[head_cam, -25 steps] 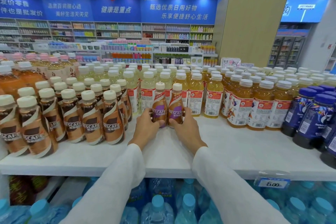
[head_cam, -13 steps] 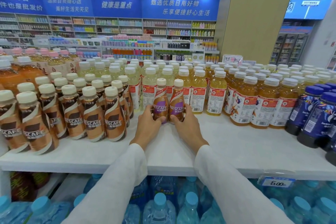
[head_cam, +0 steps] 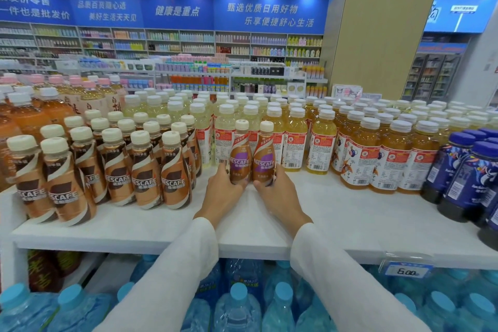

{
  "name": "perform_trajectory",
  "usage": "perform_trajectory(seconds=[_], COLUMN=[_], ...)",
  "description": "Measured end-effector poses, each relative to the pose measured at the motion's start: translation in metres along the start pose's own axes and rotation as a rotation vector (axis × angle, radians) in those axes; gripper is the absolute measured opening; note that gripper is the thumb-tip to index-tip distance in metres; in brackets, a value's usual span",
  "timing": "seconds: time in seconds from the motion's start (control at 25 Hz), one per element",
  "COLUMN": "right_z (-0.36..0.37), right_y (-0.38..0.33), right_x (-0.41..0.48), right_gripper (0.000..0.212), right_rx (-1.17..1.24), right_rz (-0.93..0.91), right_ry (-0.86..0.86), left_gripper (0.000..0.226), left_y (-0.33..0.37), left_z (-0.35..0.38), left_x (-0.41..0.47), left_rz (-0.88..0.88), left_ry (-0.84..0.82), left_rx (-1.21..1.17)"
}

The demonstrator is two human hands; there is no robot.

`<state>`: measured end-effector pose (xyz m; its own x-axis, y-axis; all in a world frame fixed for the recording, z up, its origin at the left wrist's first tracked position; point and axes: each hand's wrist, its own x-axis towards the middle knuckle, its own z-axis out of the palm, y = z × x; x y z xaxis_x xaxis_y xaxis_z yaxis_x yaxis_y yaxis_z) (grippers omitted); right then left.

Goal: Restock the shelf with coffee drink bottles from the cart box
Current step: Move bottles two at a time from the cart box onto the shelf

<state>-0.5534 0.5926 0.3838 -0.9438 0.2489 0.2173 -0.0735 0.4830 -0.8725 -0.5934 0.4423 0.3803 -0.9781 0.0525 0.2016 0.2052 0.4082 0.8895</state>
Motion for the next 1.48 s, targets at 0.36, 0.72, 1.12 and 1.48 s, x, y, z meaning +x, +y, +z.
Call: perform_trajectory(seconds=[0.36, 0.72, 1.12, 1.48], right_z=[-0.023, 0.009, 0.148, 0.270], right_y=[-0.007, -0.009, 0.027, 0.029], right_x=[-0.110, -0.254, -0.429, -0.514], right_gripper=[0.057, 0.048, 0.028, 0.023], right_rx=[-0.119, 0.139, 0.167, -0.102], right_rz=[-0.109, -0.260, -0.135, -0.063], right_ry=[-0.034, -0.284, -0.928, -1.221], left_gripper=[0.056, 0.032, 0.024, 0.024], left_y=[0.008, -0.030, -0.133, -0.229], left_z=[-0.029, -0.074, -0.121, -0.157], left_x=[-0.123, -0.320, -0.552, -0.672], left_rz=[0.061, -0.037, -0.514, -0.883], left_ry=[0.179, 0.553, 0.940, 1.158], left_rx=[0.103, -0.001, -0.011, -0.161])
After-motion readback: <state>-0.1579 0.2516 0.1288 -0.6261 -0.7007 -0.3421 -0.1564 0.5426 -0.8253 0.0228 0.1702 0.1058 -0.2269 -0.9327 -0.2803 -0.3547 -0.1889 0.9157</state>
